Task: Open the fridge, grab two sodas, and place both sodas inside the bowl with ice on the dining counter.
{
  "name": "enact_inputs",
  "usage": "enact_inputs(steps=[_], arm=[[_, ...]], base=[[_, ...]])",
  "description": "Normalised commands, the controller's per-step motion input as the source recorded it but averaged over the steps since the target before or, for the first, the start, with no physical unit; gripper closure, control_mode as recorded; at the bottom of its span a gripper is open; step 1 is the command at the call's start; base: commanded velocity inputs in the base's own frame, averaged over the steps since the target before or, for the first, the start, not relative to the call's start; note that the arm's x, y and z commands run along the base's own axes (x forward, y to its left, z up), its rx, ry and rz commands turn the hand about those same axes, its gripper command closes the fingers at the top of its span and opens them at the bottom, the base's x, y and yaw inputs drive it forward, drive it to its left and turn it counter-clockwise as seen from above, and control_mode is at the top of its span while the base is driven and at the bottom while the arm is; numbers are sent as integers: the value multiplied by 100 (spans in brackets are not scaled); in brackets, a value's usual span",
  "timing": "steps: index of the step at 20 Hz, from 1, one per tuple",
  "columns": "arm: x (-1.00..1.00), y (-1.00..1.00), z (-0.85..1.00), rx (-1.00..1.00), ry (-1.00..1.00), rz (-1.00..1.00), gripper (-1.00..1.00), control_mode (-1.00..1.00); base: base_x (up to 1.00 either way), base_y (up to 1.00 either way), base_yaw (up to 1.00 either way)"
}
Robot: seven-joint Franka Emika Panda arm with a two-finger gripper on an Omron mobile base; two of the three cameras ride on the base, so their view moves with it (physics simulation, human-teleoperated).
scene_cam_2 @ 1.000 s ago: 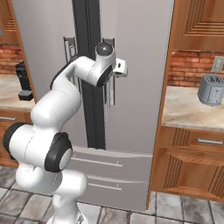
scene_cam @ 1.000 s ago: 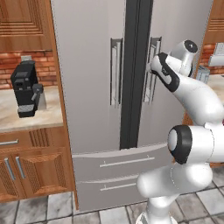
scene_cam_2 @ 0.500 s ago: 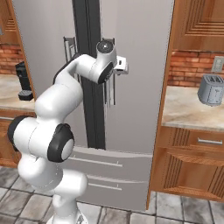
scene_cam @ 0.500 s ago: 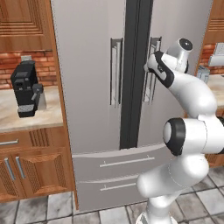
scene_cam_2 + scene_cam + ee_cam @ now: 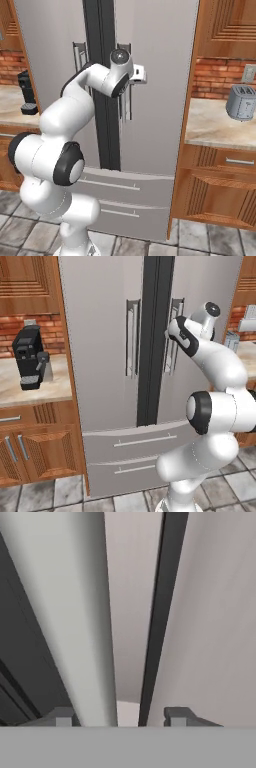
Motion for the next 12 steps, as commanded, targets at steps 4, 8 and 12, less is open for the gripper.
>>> enact_inputs(steps=[4, 8, 12], arm=[[30, 0, -6, 0, 10, 1, 100, -100], [-19, -13, 0, 0, 17, -1, 100, -100], [-78, -23, 4, 2, 10, -5, 100, -100]], base=[[0, 0, 0], [0, 0, 0], [0, 0, 0]])
